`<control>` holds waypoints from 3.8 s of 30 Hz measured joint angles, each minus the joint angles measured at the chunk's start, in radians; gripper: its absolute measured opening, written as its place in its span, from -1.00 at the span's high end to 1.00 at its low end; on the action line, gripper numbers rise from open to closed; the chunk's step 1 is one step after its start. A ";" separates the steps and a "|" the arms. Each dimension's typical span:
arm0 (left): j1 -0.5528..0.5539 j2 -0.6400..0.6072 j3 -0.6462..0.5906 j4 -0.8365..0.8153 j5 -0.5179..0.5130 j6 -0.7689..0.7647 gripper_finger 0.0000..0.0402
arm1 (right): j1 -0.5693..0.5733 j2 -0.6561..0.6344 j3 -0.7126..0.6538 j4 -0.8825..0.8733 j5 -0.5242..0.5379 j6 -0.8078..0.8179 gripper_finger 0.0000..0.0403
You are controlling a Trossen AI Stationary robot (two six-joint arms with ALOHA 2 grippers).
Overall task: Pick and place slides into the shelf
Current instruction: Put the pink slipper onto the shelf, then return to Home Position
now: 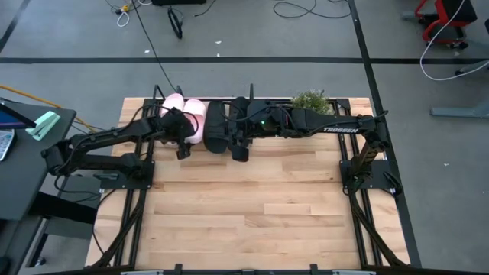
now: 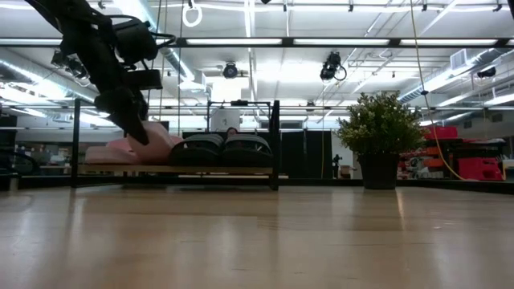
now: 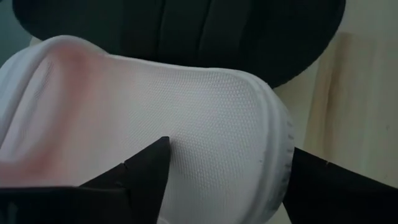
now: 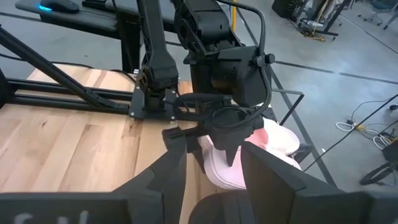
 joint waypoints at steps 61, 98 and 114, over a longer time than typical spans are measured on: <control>-0.211 -0.122 0.329 -0.184 -0.087 -0.242 -0.45 | -0.001 0.000 0.000 -0.145 -0.002 -0.002 0.23; -0.689 -0.376 0.129 0.259 -0.262 -0.546 0.99 | 0.043 -0.505 -0.617 0.029 -0.061 0.329 1.00; -0.667 -0.714 -0.306 0.654 -0.269 -0.628 1.00 | 0.169 -1.111 -1.168 0.222 0.071 0.699 1.00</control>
